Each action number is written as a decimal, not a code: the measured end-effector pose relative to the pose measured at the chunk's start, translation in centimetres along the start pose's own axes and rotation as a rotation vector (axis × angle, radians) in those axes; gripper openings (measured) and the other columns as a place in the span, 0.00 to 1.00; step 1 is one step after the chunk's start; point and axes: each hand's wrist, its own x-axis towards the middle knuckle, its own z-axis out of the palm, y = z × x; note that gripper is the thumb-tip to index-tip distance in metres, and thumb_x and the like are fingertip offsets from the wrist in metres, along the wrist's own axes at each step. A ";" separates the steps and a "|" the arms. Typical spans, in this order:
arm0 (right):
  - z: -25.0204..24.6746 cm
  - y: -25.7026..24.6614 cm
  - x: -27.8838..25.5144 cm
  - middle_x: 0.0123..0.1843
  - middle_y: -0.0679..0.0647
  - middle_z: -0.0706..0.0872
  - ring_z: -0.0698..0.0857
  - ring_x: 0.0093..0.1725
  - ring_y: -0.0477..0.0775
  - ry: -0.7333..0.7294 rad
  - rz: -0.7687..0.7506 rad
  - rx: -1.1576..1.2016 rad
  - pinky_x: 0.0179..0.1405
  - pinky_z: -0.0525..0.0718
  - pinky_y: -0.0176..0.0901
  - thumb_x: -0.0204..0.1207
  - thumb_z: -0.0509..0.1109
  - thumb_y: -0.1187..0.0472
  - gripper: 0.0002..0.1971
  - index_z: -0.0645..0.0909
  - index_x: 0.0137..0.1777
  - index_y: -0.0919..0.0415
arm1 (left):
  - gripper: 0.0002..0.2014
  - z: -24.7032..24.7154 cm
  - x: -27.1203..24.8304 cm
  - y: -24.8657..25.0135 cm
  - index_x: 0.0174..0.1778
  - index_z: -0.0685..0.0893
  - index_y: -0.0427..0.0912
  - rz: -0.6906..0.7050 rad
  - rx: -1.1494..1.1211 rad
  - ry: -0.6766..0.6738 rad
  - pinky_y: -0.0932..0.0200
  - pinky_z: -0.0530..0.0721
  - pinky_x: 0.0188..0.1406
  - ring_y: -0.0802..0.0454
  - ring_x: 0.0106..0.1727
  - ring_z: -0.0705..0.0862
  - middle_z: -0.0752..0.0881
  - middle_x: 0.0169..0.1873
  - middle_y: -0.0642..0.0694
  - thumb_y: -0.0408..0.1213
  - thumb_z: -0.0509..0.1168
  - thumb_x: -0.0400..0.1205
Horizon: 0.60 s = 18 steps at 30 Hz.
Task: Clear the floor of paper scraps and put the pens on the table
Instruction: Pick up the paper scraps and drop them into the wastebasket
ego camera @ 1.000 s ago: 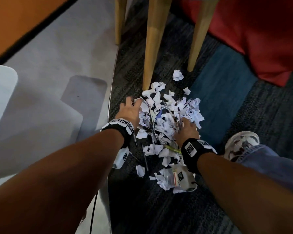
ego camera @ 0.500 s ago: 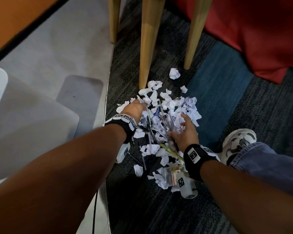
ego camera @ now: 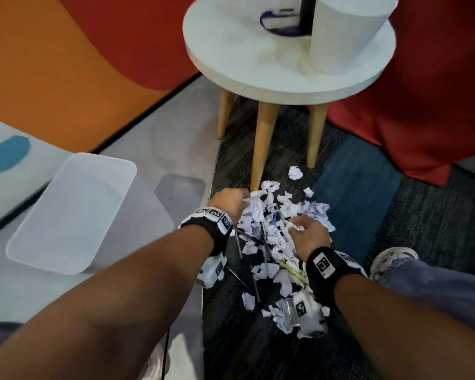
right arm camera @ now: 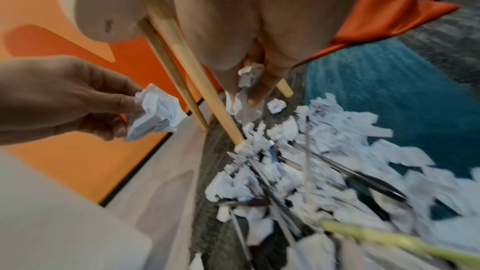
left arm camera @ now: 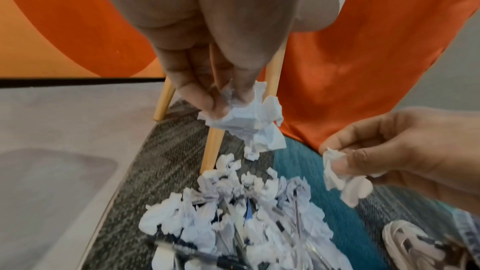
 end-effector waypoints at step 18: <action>7.8 -23.3 -11.0 0.43 0.52 0.89 0.83 0.43 0.50 -0.206 -0.716 -0.096 0.45 0.78 0.38 0.74 0.73 0.60 0.04 0.88 0.46 0.57 | 0.08 -16.3 -17.7 -12.8 0.51 0.83 0.45 -0.366 -0.098 0.533 0.58 0.75 0.37 0.40 0.46 0.85 0.88 0.41 0.41 0.40 0.65 0.78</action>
